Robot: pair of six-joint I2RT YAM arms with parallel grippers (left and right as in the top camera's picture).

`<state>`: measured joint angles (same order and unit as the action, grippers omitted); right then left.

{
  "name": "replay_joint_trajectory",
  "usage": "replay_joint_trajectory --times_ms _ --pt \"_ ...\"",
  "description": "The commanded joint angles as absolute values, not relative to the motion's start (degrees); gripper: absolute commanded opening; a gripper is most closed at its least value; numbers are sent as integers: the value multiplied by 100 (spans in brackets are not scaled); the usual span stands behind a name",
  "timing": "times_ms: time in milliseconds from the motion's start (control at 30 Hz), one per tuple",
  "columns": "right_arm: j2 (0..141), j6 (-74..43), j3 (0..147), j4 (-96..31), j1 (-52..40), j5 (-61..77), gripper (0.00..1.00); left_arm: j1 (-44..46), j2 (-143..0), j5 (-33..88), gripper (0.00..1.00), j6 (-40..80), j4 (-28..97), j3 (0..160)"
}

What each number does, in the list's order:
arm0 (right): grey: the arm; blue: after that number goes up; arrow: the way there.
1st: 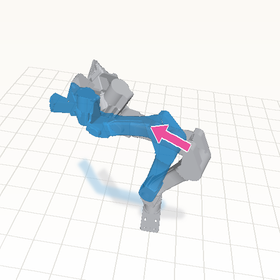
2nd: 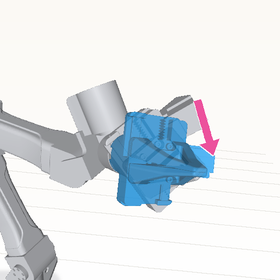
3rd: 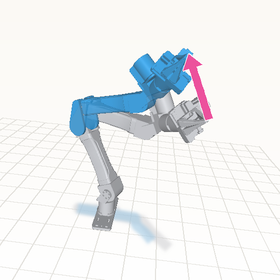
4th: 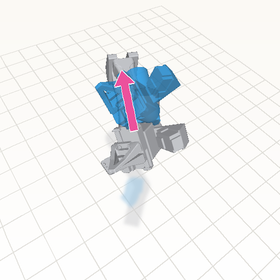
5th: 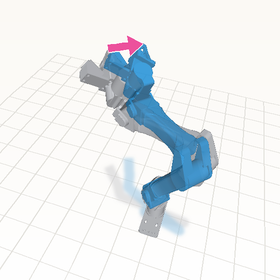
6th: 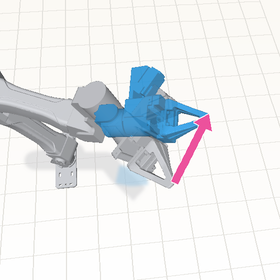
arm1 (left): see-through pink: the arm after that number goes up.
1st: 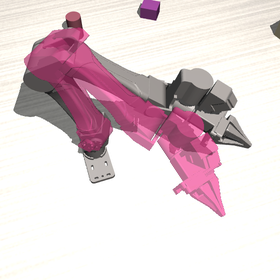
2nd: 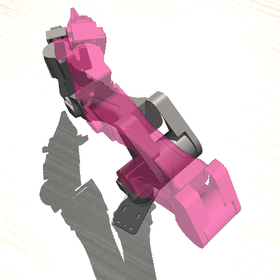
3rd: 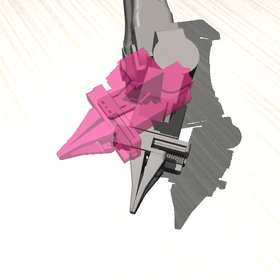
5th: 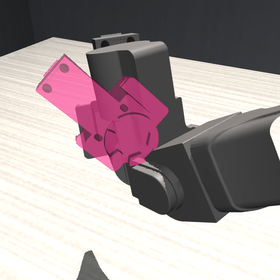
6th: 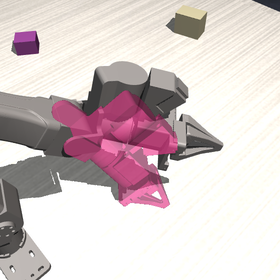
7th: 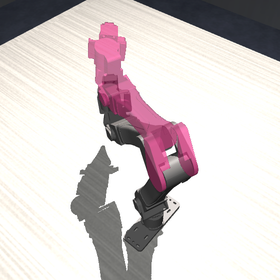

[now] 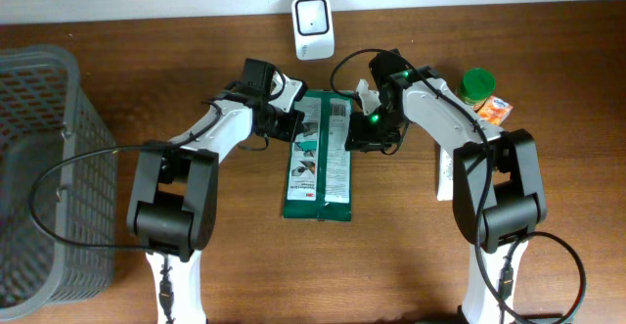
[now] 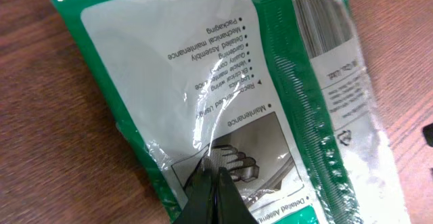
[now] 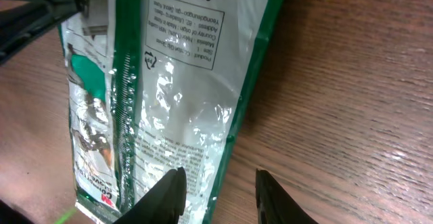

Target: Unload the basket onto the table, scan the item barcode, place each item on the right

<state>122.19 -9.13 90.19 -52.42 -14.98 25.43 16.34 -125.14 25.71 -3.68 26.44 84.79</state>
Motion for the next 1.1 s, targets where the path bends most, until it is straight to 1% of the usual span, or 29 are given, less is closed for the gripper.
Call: replay_joint_trajectory --times_ms 0,300,567,600,667,767,867,967,1067 --pt "12167 -1004 9091 -5181 -1496 2659 32 1634 -12669 2305 2 -484 2696 8576" --pt "12300 -1214 8801 -4982 -1387 2694 33 1651 -12709 2244 1 -327 3181 8444" --pt "12425 -1074 8001 -4357 -1417 3524 33 1699 -12709 2246 1 -196 3374 8444" --pt "12425 -965 7977 -4296 -1417 3632 33 1732 -12709 2241 1 -198 3376 8444" --pt "12425 -316 7981 -4178 -1417 4150 33 1752 -12709 2198 1 -198 3376 8444" --pt "12422 -34 7983 -4045 -1409 4480 33 1752 -12709 2202 1 -196 3382 8444" --pt "12411 -14 8068 -3907 -1341 4755 29 1754 -12709 2200 1 -198 3417 8444" --pt "12411 -21 8298 -3763 -1267 5293 29 1752 -12709 2200 1 -198 3426 8444" --pt "12411 -167 8383 -3520 -1278 5380 28 1752 -12709 2202 1 -198 3433 8444"
